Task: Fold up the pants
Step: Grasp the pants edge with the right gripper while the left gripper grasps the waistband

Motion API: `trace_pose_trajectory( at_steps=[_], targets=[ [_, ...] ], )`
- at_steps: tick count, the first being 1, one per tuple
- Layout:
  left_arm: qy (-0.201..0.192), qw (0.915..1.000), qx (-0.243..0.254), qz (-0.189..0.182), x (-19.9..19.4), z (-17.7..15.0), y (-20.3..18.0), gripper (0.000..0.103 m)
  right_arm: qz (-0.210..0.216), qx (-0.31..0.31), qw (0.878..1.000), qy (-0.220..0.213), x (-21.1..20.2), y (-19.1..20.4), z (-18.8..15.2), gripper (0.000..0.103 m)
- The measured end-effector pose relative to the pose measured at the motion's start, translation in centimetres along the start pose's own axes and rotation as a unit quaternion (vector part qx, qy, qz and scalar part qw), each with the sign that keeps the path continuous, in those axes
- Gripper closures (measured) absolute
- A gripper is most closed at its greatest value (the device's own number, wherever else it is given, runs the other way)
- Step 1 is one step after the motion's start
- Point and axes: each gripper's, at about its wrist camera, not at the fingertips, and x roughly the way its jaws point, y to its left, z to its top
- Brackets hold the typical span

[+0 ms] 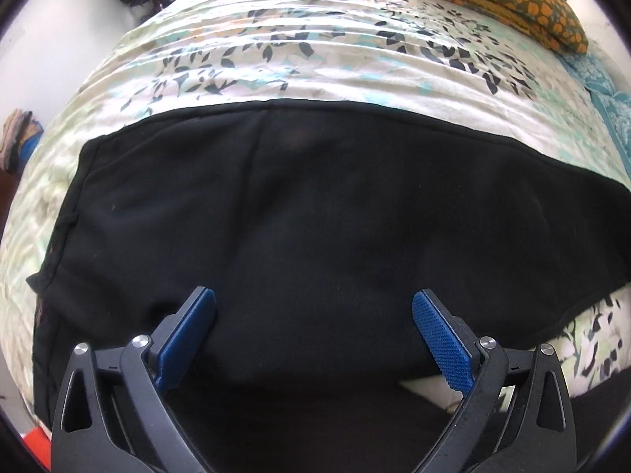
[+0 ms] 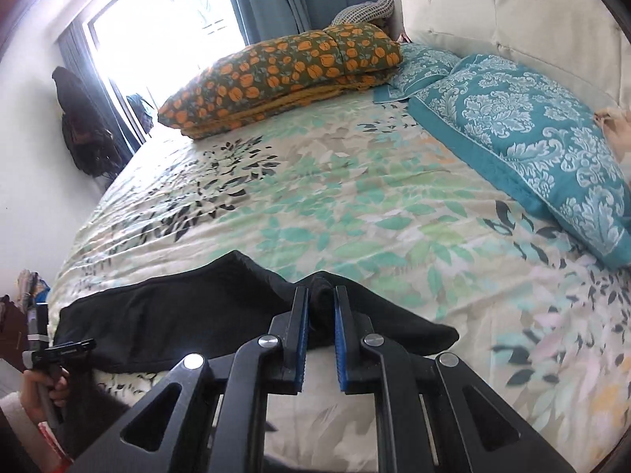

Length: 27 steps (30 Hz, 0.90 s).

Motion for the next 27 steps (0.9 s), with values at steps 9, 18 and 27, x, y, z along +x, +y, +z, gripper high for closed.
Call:
trace_pose_trajectory(
  at_steps=[9, 18, 27],
  targets=[
    [0.039, 0.9985, -0.015, -0.036, -2.7, -2.2, 0.0, 0.002, -0.026, 0.073, 0.996, -0.038, -5.8, 0.1, -11.7, 0.092],
    [0.037, 0.9843, -0.067, -0.159, -2.7, 4.4, -4.6, 0.002, -0.030, 0.076, 0.995, -0.062, -6.2, -0.5, -12.6, 0.092],
    [0.073, 0.9492, -0.176, -0.251, 1.5, 8.6, -5.9, 0.002, -0.048, 0.123, 0.987, -0.090, -9.0, -3.7, -13.0, 0.092]
  ],
)
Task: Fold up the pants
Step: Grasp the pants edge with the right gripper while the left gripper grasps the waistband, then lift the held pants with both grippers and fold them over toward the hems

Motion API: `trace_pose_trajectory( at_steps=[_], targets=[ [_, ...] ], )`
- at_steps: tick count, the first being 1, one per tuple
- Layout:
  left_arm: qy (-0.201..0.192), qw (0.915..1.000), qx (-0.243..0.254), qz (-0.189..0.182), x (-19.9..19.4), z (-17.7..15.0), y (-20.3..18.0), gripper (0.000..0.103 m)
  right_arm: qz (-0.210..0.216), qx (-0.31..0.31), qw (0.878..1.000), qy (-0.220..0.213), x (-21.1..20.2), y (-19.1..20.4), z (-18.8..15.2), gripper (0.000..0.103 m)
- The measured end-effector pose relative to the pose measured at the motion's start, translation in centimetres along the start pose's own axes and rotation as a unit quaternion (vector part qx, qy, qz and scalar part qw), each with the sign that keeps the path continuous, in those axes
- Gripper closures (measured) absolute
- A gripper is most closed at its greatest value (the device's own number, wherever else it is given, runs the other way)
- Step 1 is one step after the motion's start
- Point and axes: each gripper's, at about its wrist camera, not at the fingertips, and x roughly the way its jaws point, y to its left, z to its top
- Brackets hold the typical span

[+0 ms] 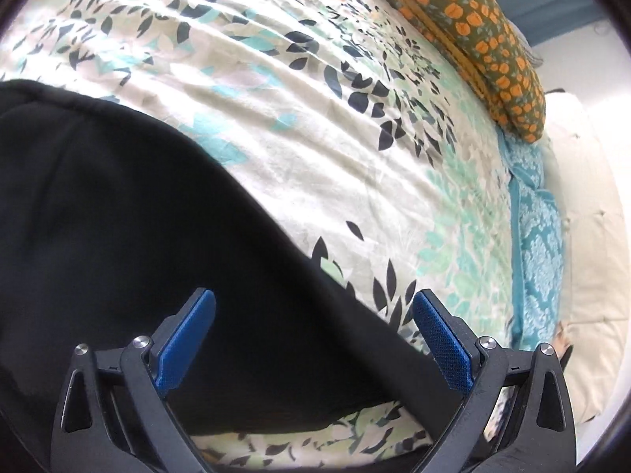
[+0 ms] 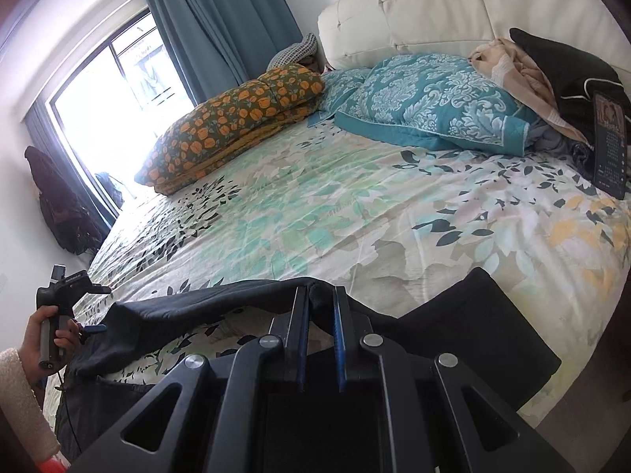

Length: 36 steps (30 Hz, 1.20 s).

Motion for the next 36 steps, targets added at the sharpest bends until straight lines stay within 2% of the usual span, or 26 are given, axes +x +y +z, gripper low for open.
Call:
trace_pose_trajectory(
  at_steps=[1, 6, 11, 12, 13, 14, 15, 16, 18, 21, 23, 25, 27, 29, 30, 31, 32, 34, 36],
  targets=[
    [0.001, 1.0000, -0.003, 0.000, 0.3, 0.0, 0.1, 0.002, 0.000, 0.005, 1.000, 0.001, 0.0, -0.3, 0.1, 0.092],
    [0.025, 0.9985, 0.005, 0.048, 2.7, -0.5, 0.5, 0.003, 0.004, 0.012, 1.000, -0.010, -0.3, -0.6, 0.3, 0.092],
    [-0.006, 0.9989, -0.022, 0.042, 2.1, -0.3, 1.5, 0.007, 0.015, 0.016, 1.000, -0.022, -0.7, -0.5, 0.4, 0.092],
    [-0.011, 0.9988, -0.029, 0.038, 2.0, 0.0, 1.7, 0.022, 0.019, 0.016, 0.999, -0.024, -0.9, -0.4, 0.4, 0.092],
    [-0.004, 0.9987, -0.033, 0.038, 2.1, 0.3, 2.0, 0.066, 0.022, 0.017, 0.999, -0.024, -0.9, -0.5, 0.4, 0.092],
    [0.015, 0.9985, -0.035, 0.040, 2.7, 0.7, 2.0, 0.083, 0.025, 0.018, 0.999, -0.024, -1.0, -0.5, 0.5, 0.092],
    [0.025, 0.9984, -0.036, 0.037, 2.9, 0.8, 2.1, 0.094, 0.030, 0.018, 0.999, -0.025, -1.0, -0.5, 0.6, 0.092],
    [0.018, 0.9985, -0.033, 0.039, 2.5, 0.7, 2.0, 0.097, 0.036, 0.016, 0.999, -0.024, -1.0, -0.5, 0.8, 0.092],
    [0.002, 0.9994, -0.023, 0.026, 0.9, 0.4, 1.3, 0.098, 0.046, 0.004, 0.999, -0.023, -0.8, -0.4, 1.8, 0.092],
    [-0.042, 0.9990, 0.008, -0.017, -4.0, -0.8, -0.5, 0.099, 0.047, -0.054, 0.997, -0.018, 0.1, -0.1, 4.7, 0.092],
    [-0.068, 0.9960, 0.047, -0.032, -7.9, -2.9, -0.8, 0.098, 0.062, -0.089, 0.994, -0.018, 0.0, -0.4, 6.8, 0.092],
    [-0.075, 0.9934, 0.077, -0.039, -10.7, -6.1, 0.6, 0.098, 0.070, -0.150, 0.986, -0.014, -0.8, -0.3, 7.4, 0.092],
    [-0.065, 0.9927, 0.100, -0.020, -11.6, -10.1, 3.2, 0.098, 0.058, -0.203, 0.977, 0.020, -1.0, -1.0, 6.0, 0.089],
    [-0.058, 0.9911, 0.117, 0.025, -11.4, -13.9, 6.2, 0.098, 0.052, -0.205, 0.973, 0.087, 0.0, -3.1, 2.9, 0.080],
    [-0.049, 0.9916, 0.113, 0.038, -10.9, -15.3, 7.8, 0.098, 0.033, -0.205, 0.971, 0.118, 0.5, -4.3, 1.1, 0.075],
    [-0.037, 0.9932, 0.102, 0.041, -10.4, -16.2, 9.1, 0.098, 0.019, -0.202, 0.968, 0.149, 0.9, -5.4, -0.6, 0.066],
    [-0.033, 0.9945, 0.091, 0.040, -10.2, -16.8, 10.1, 0.098, 0.015, -0.191, 0.966, 0.174, 1.0, -6.7, -2.1, 0.064],
    [-0.042, 0.9945, 0.090, 0.035, -10.5, -17.4, 10.7, 0.098, 0.008, -0.156, 0.969, 0.193, 0.3, -9.0, -3.9, 0.064],
    [-0.054, 0.9927, 0.102, 0.034, -10.8, -17.4, 10.1, 0.098, 0.008, -0.114, 0.975, 0.190, -1.1, -10.7, -4.2, 0.063]
  ],
)
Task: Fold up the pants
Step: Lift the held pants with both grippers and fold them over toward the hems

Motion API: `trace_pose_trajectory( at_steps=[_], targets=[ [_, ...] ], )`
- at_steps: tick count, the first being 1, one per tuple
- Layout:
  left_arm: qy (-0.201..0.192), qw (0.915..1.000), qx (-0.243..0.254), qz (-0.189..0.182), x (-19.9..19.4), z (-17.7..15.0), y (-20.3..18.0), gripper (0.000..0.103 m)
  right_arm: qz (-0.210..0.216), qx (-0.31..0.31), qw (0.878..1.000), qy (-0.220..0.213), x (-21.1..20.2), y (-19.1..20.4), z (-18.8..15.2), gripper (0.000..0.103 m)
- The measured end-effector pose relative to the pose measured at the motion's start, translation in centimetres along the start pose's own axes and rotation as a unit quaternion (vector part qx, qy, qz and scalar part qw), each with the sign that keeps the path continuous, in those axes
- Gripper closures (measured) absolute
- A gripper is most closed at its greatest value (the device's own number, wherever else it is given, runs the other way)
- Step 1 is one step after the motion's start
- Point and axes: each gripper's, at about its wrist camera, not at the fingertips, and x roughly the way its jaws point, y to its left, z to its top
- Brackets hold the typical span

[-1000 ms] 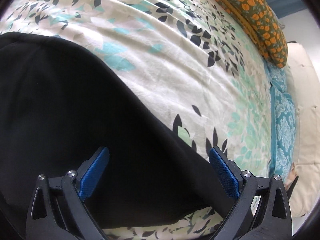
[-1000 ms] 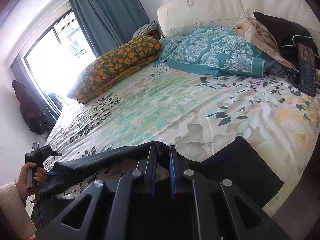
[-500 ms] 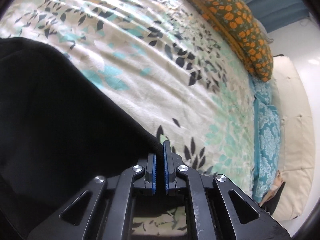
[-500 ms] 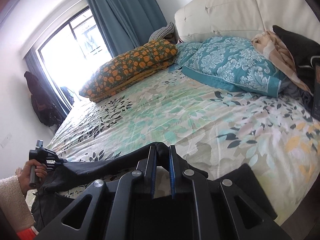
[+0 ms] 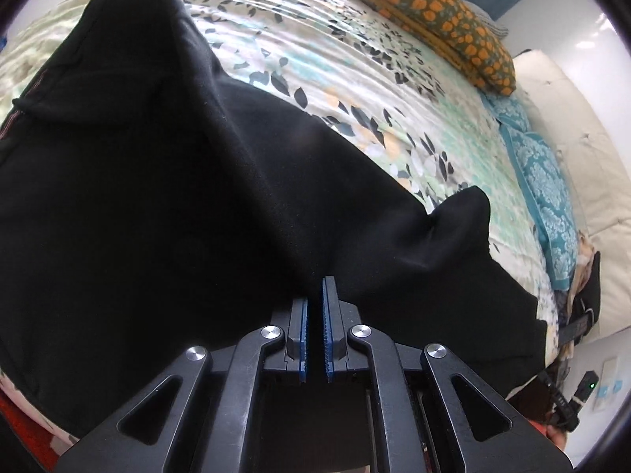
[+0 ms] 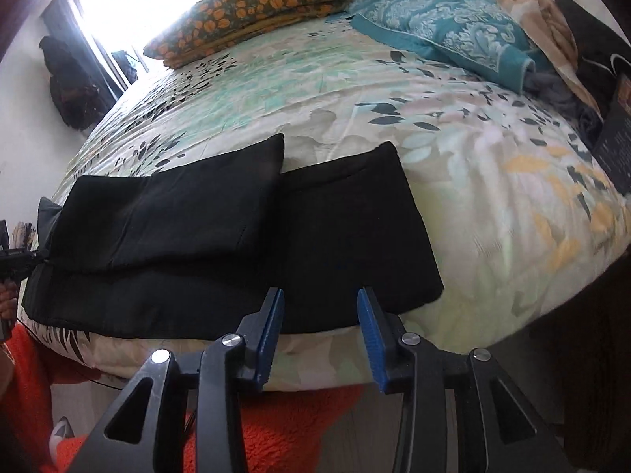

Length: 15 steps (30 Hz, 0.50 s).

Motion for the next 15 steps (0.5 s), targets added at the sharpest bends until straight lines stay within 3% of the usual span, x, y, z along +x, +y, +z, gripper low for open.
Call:
trace_pose_trajectory(
  at_steps=[4, 7, 12, 15],
  targets=[
    [-0.009, 0.9999, 0.011, 0.000, -0.2, 0.6, -0.9, 0.098, 0.062, 0.074, 0.995, -0.027, -1.6, -0.4, 1.3, 0.063],
    [-0.011, 0.9999, 0.010, 0.003, 0.0, 0.6, -1.0, 0.098, 0.109, 0.130, 0.985, 0.015, 1.1, 0.4, 3.5, 0.063],
    [-0.011, 0.9998, 0.013, 0.008, -0.1, 0.0, -0.7, 0.098, 0.048, 0.085, 0.988, 0.120, 6.6, 4.4, 5.6, 0.061],
    [-0.012, 0.9996, 0.020, 0.014, -0.1, -0.1, -0.7, 0.098, 0.020, 0.077, 0.987, 0.141, 7.7, 5.3, 6.0, 0.061]
  ],
)
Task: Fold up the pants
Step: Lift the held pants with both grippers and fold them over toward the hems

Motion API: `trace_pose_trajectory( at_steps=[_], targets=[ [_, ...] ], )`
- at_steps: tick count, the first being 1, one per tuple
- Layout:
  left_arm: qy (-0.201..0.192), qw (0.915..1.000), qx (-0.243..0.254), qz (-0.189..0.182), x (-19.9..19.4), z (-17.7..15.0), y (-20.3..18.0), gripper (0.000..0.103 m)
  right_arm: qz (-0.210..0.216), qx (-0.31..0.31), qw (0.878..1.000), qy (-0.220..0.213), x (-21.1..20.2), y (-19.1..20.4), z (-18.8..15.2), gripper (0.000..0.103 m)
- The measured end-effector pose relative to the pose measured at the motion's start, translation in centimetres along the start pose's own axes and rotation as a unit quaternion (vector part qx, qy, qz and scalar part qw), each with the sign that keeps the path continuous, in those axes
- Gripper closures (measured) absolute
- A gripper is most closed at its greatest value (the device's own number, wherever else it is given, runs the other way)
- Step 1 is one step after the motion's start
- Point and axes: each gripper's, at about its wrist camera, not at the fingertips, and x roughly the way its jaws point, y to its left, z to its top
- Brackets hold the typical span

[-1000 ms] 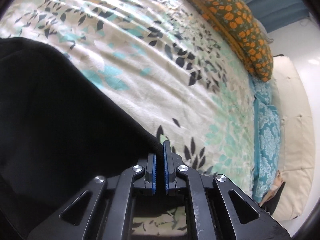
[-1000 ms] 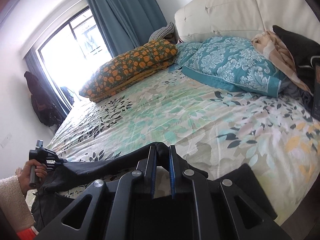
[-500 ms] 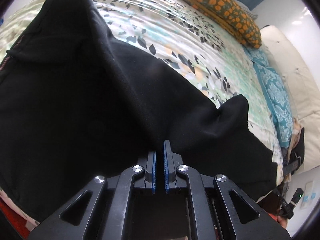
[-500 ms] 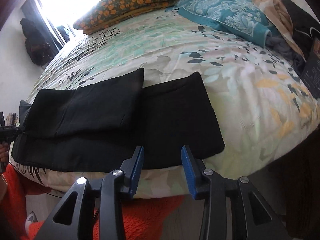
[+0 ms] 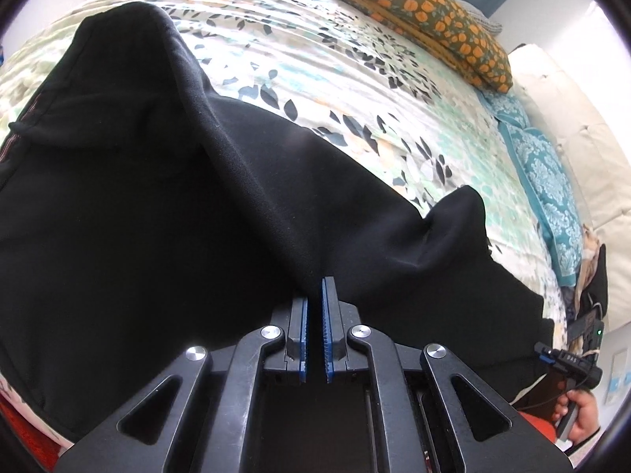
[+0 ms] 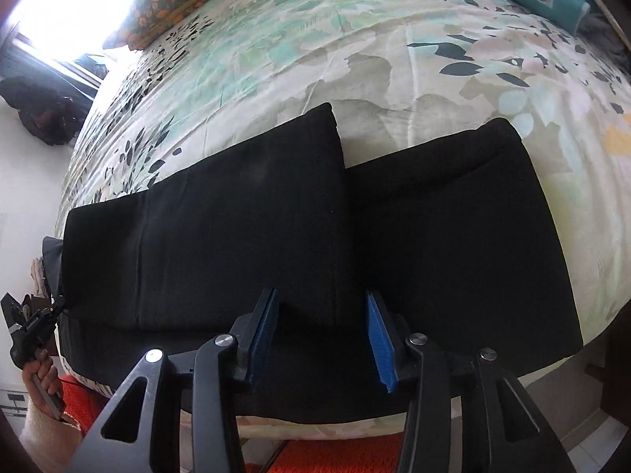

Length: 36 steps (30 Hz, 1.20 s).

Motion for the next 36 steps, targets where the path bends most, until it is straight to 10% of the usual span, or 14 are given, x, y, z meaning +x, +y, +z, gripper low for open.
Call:
trace_pose_trajectory(
  at_steps=[1, 4, 10, 36],
  targets=[
    [-0.001, 1.0000, 0.003, 0.002, -0.1, 0.1, 0.0, 0.098, -0.014, 0.002, 1.000, 0.000, -0.1, 0.1, 0.2, 0.082],
    [-0.012, 0.9999, 0.011, 0.000, -0.9, 0.1, -0.3, 0.098, -0.040, -0.019, 0.999, -0.010, -0.9, 0.6, 0.3, 0.089],
    [-0.036, 0.9974, 0.063, -0.001, -4.0, -2.2, -1.9, 0.098, -0.045, -0.050, 0.995, -0.070, -5.7, 1.6, -1.1, 0.090],
    [0.037, 0.9949, 0.094, 0.005, -4.4, -10.5, -4.0, 0.098, -0.065, 0.020, 0.995, -0.070, -6.7, -5.4, -5.4, 0.090]
  ],
)
